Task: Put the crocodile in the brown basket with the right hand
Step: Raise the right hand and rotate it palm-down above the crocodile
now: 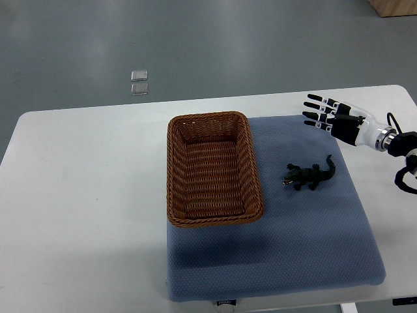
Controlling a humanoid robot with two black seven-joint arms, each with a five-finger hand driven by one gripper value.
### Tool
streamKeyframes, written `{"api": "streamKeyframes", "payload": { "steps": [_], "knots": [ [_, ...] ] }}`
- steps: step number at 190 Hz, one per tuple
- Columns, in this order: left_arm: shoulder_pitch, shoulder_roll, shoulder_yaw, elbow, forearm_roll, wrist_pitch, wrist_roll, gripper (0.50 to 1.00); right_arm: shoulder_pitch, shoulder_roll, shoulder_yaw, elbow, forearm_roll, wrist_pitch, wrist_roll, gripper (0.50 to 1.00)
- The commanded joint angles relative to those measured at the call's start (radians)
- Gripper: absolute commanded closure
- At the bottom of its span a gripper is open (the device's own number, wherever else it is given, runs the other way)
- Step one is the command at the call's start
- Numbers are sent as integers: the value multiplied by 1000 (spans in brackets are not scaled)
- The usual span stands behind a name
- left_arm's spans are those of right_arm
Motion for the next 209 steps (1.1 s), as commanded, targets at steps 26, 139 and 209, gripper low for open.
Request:
{"api": "streamKeyframes", "payload": {
  "steps": [26, 139, 209],
  "knots": [
    [0, 0, 1, 0, 1, 0, 0, 500, 0, -3, 0, 1, 2, 0, 1, 566],
    [0, 0, 9, -2, 1, 0, -1, 500, 54, -60, -14, -1, -46, 0, 2, 568],
    [0, 0, 9, -2, 1, 0, 0, 500, 57, -67, -14, -2, -121, 0, 79, 568]
  ]
}}
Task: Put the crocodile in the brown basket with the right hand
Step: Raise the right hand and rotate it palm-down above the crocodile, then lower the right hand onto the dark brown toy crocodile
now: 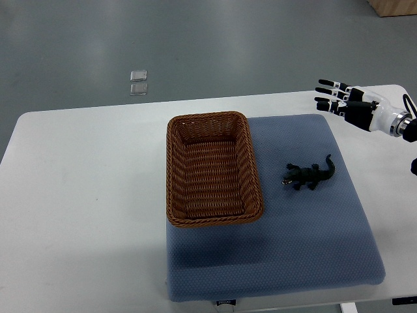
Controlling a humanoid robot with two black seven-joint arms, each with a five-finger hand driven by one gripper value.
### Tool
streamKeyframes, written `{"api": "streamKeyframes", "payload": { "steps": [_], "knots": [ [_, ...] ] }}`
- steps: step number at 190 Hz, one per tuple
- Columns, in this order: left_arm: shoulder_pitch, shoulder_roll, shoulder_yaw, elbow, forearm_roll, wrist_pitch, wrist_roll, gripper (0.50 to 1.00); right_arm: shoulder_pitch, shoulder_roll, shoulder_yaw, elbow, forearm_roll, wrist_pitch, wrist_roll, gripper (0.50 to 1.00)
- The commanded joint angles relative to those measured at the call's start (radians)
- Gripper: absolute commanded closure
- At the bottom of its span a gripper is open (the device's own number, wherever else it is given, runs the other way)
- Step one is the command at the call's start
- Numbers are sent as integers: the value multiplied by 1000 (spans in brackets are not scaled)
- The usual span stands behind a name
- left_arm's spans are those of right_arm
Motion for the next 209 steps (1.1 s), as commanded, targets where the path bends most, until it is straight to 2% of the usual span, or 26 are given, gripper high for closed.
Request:
{"api": "streamKeyframes", "payload": {
  "steps": [1, 55, 90, 104, 131, 153, 161, 183, 209],
  "knots": [
    [0, 0, 0, 0, 0, -2, 1, 500, 5, -12, -1, -1, -20, 0, 30, 568],
    [0, 0, 0, 0, 0, 0, -1, 500, 45, -92, 0, 4, -233, 0, 199, 568],
    [0, 0, 0, 0, 0, 0, -1, 500, 53, -109, 10, 13, -389, 0, 239, 570],
    [0, 0, 0, 0, 0, 0, -1, 500, 53, -110, 8, 22, -452, 0, 280, 570],
    [0, 0, 0, 0, 0, 0, 1, 500, 54, -133, 8, 85, -604, 0, 338, 572],
    [0, 0, 0, 0, -2, -2, 1, 500, 53, -150, 3, 191, -768, 0, 393, 572],
    [0, 0, 0, 1, 0, 0, 1, 500, 51, -153, 3, 206, -820, -3, 395, 574],
    [0, 0, 0, 0, -2, 0, 1, 500, 50, -158, -6, 245, -1046, -160, 395, 574],
    [0, 0, 0, 0, 0, 0, -1, 500, 56, -184, -9, 278, -1213, -249, 395, 574]
  ]
}}
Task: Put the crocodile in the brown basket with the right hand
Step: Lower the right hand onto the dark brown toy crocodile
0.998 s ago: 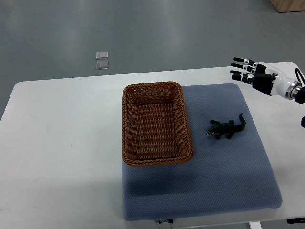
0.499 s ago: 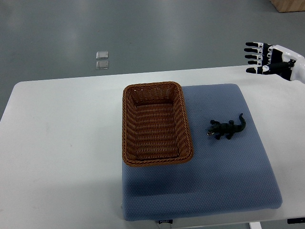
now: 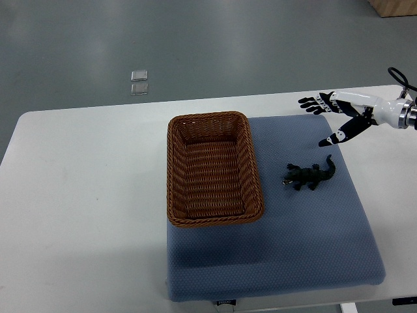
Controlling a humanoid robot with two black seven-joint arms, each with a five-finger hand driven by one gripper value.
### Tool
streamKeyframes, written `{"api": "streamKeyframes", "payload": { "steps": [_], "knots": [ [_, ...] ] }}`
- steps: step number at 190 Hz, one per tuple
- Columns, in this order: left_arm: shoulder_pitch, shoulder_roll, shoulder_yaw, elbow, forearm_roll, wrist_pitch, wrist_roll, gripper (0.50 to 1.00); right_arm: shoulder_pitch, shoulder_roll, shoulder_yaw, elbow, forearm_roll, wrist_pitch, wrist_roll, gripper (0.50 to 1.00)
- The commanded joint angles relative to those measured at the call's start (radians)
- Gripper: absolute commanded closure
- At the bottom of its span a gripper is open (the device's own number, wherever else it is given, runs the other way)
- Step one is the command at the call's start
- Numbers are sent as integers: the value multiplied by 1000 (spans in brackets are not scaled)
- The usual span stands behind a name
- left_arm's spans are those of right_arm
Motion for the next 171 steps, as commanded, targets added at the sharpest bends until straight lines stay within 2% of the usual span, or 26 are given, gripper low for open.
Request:
{"api": "streamKeyframes", "payload": {
  "steps": [1, 26, 74, 101, 171],
  "knots": [
    [0, 0, 0, 0, 0, 0, -1, 500, 4, -27, -2, 32, -120, -64, 0, 574],
    [0, 0, 0, 0, 0, 0, -1, 500, 18, -73, -39, 84, -212, -101, 0, 574],
    [0, 0, 0, 0, 0, 0, -1, 500, 70, -130, -154, 200, -376, -271, 0, 572],
    [0, 0, 0, 1, 0, 0, 0, 500, 101, -141, -206, 249, -391, -308, 0, 572],
    [0, 0, 0, 0, 0, 0, -1, 500, 93, -102, -284, 259, -420, -408, 0, 572]
  ]
}}
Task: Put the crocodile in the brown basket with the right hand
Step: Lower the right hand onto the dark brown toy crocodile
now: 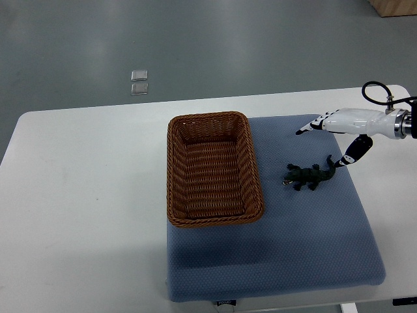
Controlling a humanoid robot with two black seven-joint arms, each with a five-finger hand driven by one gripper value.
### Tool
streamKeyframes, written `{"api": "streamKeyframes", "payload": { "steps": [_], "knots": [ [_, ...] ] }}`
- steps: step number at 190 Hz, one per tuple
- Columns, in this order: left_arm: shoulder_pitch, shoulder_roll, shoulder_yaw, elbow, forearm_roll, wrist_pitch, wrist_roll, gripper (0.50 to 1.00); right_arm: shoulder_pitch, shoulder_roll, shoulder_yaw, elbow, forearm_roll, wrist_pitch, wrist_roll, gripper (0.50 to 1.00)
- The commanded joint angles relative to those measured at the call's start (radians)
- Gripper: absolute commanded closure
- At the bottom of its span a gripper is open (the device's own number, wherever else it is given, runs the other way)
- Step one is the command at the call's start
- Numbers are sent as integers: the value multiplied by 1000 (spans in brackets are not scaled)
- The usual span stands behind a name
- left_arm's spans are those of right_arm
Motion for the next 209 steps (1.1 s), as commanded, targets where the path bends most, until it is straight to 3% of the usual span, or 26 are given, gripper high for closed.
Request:
{"api": "streamKeyframes", "payload": {
  "steps": [1, 65, 130, 209],
  "knots": [
    [0, 0, 0, 0, -2, 0, 0, 500, 0, 16, -31, 0, -5, -34, 0, 572],
    [0, 0, 0, 0, 0, 0, 0, 500, 1, 64, -45, 17, -8, -47, 0, 572],
    [0, 0, 0, 0, 0, 0, 0, 500, 3, 67, -94, 13, -132, -152, 0, 572],
    [0, 0, 0, 0, 0, 0, 0, 500, -7, 82, -97, 2, -144, -155, 0, 572]
  ]
}}
